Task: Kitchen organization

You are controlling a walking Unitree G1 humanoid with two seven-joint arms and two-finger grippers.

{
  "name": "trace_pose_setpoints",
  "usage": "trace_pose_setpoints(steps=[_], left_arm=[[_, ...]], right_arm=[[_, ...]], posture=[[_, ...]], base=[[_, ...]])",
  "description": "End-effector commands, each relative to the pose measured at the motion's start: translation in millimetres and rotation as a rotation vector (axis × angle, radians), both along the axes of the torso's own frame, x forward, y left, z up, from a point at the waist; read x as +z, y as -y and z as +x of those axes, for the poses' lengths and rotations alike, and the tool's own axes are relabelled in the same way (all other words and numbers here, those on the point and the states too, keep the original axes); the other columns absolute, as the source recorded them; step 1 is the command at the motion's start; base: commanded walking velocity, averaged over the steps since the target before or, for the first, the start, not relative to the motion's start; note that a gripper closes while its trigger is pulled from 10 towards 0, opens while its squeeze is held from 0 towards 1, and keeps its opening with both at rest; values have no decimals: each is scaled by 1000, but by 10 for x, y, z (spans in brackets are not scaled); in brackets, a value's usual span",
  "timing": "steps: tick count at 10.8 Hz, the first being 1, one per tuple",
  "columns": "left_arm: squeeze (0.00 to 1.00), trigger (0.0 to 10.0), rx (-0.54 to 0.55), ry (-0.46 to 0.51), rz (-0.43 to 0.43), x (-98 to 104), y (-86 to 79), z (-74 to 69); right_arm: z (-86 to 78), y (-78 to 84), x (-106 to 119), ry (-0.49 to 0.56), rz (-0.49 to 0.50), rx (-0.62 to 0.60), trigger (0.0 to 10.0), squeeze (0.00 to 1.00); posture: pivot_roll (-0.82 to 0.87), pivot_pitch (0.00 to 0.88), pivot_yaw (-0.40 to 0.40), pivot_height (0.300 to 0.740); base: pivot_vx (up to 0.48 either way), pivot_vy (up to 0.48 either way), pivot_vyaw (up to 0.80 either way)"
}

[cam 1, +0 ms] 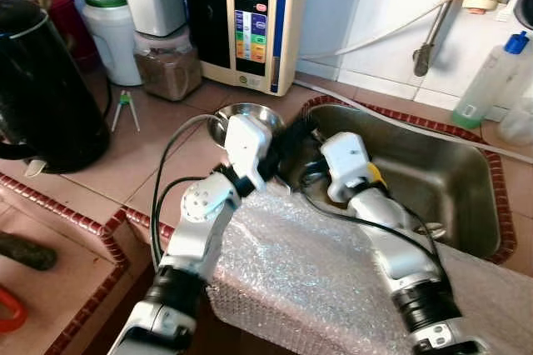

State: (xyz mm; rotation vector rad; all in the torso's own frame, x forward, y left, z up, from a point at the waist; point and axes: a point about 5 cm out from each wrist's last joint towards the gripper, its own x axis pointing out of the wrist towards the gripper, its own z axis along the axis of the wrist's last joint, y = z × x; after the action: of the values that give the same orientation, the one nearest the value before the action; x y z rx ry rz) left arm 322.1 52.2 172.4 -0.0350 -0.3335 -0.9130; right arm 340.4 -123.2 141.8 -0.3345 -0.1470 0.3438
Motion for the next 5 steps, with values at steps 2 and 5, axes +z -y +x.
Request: trace_pose_setpoints(steps=[2, 5], left_arm=[[1000, 10000, -127, -54, 69, -123, 21, -114], [1000, 10000, -283, -90, 177, -258, 53, -305]], right_arm=[[69, 319, 85, 25, 17, -116, 0, 0], [110, 534, 90, 16, 27, -210, 0, 0]], posture=[[38, 0, 1, 740], [45, 0, 12, 740]], base=[[0, 0, 0], [0, 0, 0]])
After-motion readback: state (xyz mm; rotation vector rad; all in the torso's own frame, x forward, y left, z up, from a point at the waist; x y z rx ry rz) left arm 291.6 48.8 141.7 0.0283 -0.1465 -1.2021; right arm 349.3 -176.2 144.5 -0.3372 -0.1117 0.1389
